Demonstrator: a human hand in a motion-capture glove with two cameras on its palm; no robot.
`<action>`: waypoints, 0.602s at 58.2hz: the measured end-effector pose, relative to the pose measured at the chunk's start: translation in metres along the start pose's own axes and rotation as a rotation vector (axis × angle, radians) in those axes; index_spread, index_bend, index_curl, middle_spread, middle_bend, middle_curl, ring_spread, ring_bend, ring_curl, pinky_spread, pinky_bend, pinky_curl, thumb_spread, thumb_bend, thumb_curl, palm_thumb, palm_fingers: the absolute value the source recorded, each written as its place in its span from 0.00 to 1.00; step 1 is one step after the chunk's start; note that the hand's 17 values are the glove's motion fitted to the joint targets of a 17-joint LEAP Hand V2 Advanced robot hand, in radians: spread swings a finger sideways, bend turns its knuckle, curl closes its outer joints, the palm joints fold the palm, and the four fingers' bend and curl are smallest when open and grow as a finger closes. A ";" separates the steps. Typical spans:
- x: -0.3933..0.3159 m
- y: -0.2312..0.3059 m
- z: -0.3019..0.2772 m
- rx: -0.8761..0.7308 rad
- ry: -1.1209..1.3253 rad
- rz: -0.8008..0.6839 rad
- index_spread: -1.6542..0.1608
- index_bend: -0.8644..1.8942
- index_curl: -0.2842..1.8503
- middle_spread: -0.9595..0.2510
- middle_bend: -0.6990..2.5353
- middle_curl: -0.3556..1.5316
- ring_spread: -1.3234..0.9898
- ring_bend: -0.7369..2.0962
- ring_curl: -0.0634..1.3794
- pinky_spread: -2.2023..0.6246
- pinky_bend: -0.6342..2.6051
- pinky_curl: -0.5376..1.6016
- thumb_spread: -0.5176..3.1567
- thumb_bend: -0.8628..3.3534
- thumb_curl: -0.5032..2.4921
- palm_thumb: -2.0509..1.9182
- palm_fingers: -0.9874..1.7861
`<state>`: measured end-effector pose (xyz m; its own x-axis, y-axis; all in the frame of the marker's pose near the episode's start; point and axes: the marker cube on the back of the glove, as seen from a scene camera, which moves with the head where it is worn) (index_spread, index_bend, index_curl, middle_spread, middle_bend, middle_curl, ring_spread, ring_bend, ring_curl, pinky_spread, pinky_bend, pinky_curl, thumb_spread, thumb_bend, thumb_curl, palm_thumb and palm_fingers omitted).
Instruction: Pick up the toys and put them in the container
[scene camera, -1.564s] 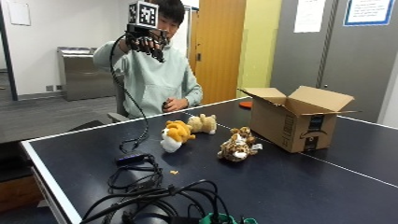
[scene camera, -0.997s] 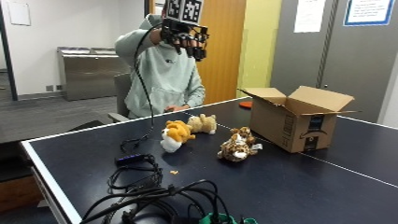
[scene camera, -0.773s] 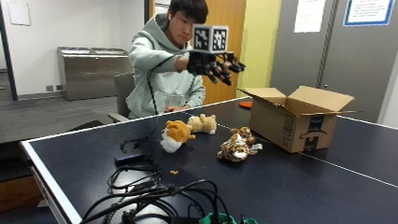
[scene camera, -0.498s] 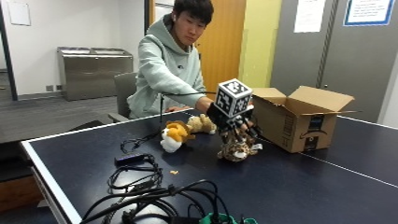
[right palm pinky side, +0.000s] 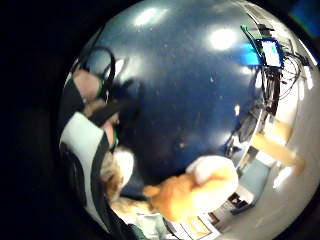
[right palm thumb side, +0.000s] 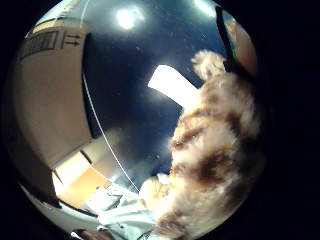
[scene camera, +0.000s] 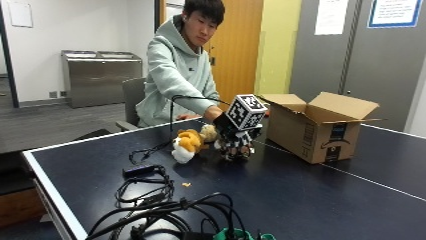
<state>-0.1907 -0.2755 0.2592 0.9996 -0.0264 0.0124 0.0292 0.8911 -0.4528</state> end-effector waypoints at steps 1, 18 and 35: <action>0.000 0.004 -0.001 -0.021 -0.012 0.000 0.74 0.43 0.30 0.65 0.33 0.33 0.46 0.56 0.29 0.66 0.51 0.43 0.43 0.26 0.34 0.68 0.70; 0.011 0.086 -0.148 0.117 -0.078 -0.041 0.73 0.47 0.37 0.57 0.38 0.39 0.42 0.56 0.33 0.64 0.48 0.43 0.31 0.24 0.40 0.70 0.74; -0.111 0.184 -0.251 0.763 -0.065 -0.669 0.72 0.48 0.45 0.55 0.40 0.44 0.41 0.57 0.36 0.63 0.49 0.44 0.26 0.23 0.43 0.70 0.73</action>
<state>-0.2967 -0.2222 -0.0488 0.7755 -0.6210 0.1136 0.5522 0.7545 0.3545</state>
